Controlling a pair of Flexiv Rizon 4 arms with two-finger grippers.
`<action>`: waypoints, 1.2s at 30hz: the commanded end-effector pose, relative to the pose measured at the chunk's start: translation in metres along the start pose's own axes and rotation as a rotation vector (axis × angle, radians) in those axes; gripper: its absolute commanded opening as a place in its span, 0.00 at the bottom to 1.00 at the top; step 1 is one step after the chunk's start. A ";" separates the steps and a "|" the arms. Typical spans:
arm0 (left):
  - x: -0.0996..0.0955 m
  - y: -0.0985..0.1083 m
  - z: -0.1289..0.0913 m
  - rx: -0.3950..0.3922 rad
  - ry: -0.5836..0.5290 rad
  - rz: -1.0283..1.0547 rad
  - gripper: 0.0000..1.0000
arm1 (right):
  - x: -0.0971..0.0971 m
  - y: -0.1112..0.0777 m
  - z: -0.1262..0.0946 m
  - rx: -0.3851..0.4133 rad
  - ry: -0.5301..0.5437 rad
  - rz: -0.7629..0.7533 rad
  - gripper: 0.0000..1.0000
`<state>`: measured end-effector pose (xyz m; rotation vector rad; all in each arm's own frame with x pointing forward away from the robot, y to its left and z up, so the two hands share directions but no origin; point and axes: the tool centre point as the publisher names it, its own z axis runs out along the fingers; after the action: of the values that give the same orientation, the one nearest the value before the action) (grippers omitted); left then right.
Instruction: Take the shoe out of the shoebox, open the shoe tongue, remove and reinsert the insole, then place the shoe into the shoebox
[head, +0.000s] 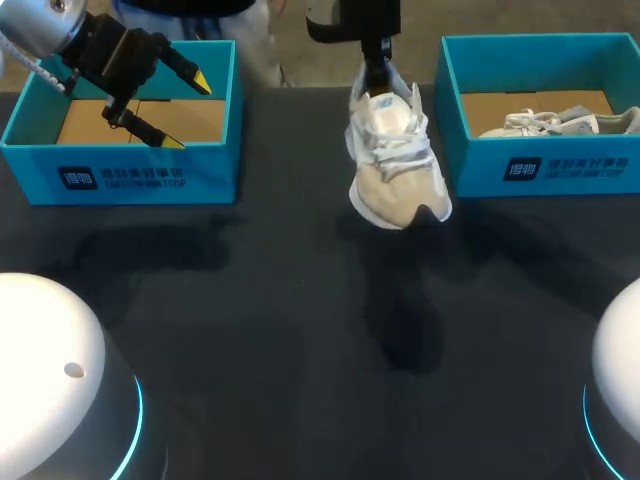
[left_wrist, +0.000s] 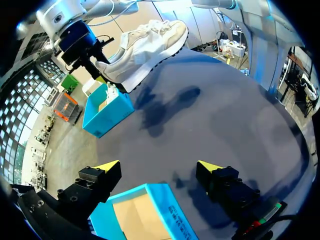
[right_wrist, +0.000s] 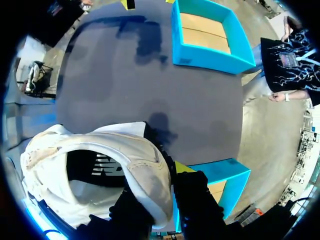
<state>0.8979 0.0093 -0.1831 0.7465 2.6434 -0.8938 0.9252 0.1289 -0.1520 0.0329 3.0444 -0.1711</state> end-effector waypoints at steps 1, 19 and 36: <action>-0.001 0.000 0.000 -0.003 0.003 0.000 1.00 | 0.000 0.002 -0.002 0.007 0.000 0.001 0.00; -0.001 0.000 0.000 -0.003 0.003 0.000 1.00 | -0.005 -0.002 0.002 -0.005 0.006 0.012 0.00; -0.001 0.000 0.000 -0.003 0.003 0.000 1.00 | -0.087 -0.099 0.036 -0.029 -0.055 0.002 0.00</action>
<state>0.8979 0.0093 -0.1831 0.7464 2.6434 -0.8938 1.0049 0.0386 -0.1680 0.0382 2.9837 -0.1808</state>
